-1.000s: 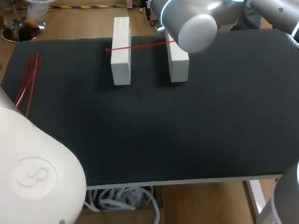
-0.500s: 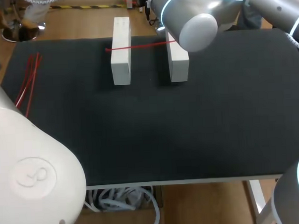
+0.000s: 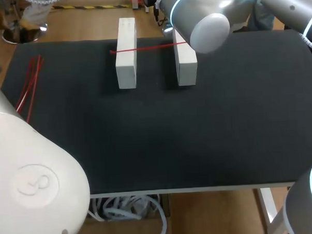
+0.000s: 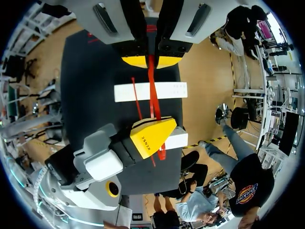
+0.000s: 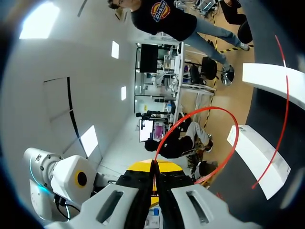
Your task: Grab the tape and strap the tape.
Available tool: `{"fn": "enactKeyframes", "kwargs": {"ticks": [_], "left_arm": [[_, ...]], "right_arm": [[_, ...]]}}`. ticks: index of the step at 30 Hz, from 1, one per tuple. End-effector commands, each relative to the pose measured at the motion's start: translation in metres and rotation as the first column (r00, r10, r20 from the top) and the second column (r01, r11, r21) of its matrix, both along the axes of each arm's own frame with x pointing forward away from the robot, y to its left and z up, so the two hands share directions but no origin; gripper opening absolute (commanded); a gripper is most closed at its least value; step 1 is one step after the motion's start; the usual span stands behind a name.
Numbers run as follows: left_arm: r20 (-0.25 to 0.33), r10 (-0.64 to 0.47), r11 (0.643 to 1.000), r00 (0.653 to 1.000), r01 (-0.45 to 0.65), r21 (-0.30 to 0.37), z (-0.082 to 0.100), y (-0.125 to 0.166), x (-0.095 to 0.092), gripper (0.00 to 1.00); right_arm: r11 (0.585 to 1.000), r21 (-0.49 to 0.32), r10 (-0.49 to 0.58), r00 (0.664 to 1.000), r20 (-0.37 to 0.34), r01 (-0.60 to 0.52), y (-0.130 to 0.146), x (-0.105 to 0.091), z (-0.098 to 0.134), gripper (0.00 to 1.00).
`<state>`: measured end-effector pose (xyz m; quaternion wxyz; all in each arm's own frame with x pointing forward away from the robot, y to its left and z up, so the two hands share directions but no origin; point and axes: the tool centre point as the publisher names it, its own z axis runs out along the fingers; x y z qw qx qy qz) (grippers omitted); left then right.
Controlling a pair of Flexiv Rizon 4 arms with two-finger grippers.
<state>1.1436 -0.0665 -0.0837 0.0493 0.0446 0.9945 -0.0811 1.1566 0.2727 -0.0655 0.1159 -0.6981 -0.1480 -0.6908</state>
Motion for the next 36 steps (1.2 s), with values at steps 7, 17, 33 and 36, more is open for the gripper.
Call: {"fn": "enactKeyframes", "kwargs": {"ticks": [7,17,33,36], "left_arm": [[-0.001,0.0,1.0,1.0,0.0,0.002,0.0006,-0.0002,-0.0004,0.0],[-0.001,0.0,1.0,1.0,0.0,0.002,0.0006,-0.0002,-0.0004,0.0],[-0.001,0.0,1.0,1.0,0.0,0.002,0.0006,-0.0002,-0.0004,0.0],[-0.001,0.0,1.0,1.0,0.0,0.002,0.0006,-0.0002,-0.0004,0.0]], "right_arm": [[0.999,0.05,-0.006,0.987,0.158,-0.002,0.0026,-0.0003,-0.0028,0.0],[0.999,0.049,-0.012,0.987,0.159,0.004,0.003,0.0002,-0.0022,0.0],[0.999,0.041,-0.013,0.988,0.153,0.007,0.008,0.0059,-0.0042,0.0],[0.999,0.039,-0.012,0.989,0.15,0.006,0.0095,0.0061,-0.0046,0.0]]}}
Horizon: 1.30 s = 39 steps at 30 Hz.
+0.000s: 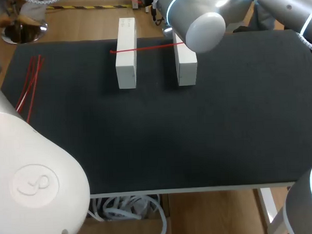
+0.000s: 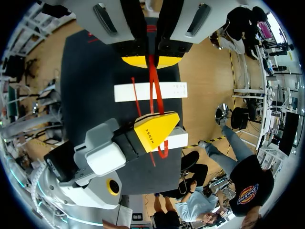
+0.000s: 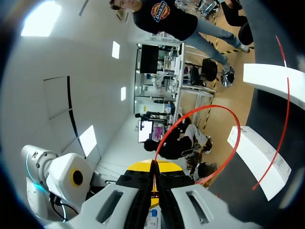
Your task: Grab the tape and strap the tape.
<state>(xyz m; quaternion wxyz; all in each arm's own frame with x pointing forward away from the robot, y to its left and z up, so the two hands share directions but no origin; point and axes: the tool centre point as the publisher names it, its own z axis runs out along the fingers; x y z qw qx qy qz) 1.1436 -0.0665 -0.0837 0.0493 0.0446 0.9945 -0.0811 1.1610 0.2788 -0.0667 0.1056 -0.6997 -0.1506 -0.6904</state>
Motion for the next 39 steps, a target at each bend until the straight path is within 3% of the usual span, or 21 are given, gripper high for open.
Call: {"fn": "enactKeyframes", "kwargs": {"ticks": [1,39], "left_arm": [[-0.001,0.0,1.0,1.0,0.0,0.002,0.001,0.0,0.0,0.0],[-0.001,0.0,1.0,1.0,0.0,0.002,0.001,0.0,0.0,0.0]], "right_arm": [[0.998,0.055,0.0,0.989,0.15,-0.008,0.004,0.002,-0.003,0.0],[0.999,0.044,0.011,0.988,0.151,-0.018,0.017,0.004,-0.004,0.0]]}}
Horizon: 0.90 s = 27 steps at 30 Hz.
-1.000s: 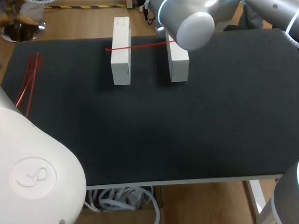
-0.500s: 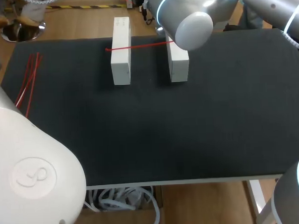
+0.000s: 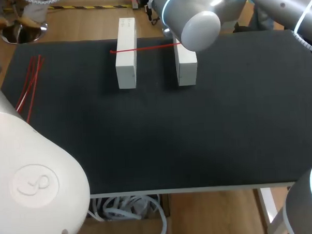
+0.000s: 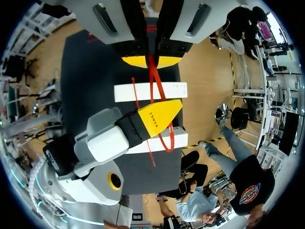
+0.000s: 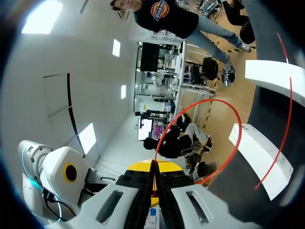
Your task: Grab the tape and strap the tape.
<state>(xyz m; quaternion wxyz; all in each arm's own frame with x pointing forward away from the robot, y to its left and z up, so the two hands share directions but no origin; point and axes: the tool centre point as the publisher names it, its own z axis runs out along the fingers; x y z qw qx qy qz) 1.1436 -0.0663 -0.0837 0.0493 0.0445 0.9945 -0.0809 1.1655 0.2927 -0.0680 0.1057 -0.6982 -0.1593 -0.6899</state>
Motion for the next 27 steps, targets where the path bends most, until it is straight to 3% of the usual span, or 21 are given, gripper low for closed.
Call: {"fn": "enactKeyframes", "kwargs": {"ticks": [1,27], "left_arm": [[-0.001,0.0,1.0,1.0,0.0,0.002,0.001,0.0,0.0,0.0],[-0.001,0.0,1.0,1.0,0.0,0.002,0.001,0.0,0.0,0.0]], "right_arm": [[0.998,0.057,0.0,0.989,0.146,-0.009,0.003,-0.001,-0.003,0.0],[0.998,0.065,0.019,0.991,0.135,-0.028,0.016,-0.006,-0.006,0.0]]}}
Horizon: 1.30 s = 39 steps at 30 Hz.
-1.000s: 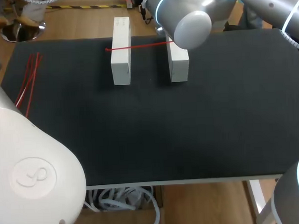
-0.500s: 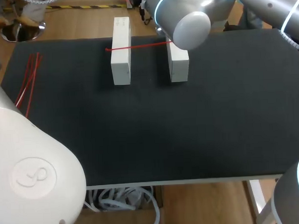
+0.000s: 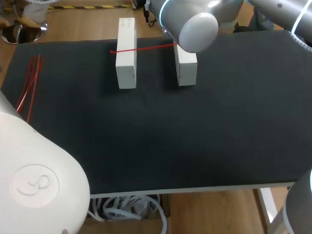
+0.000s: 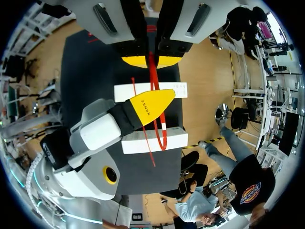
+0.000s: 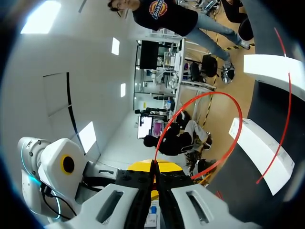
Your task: Grab the tape and strap the tape.
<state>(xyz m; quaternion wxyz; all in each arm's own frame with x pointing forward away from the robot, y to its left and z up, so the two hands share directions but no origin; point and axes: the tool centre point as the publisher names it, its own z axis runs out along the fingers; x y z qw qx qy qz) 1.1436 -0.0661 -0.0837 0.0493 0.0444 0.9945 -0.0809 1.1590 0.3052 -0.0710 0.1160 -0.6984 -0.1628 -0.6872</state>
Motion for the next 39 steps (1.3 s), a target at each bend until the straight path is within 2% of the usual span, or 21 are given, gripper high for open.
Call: {"fn": "enactKeyframes", "kwargs": {"ticks": [1,39], "left_arm": [[-0.001,0.0,1.0,1.0,0.0,0.002,0.001,-0.001,-0.001,0.0],[-0.001,0.0,1.0,1.0,0.0,0.002,0.001,-0.001,-0.001,0.0]], "right_arm": [[0.998,0.059,0.0,0.99,0.14,-0.008,0.004,0.0,-0.003,0.0],[0.998,0.055,0.028,0.991,0.133,-0.036,0.018,0.001,-0.005,0.0]]}}
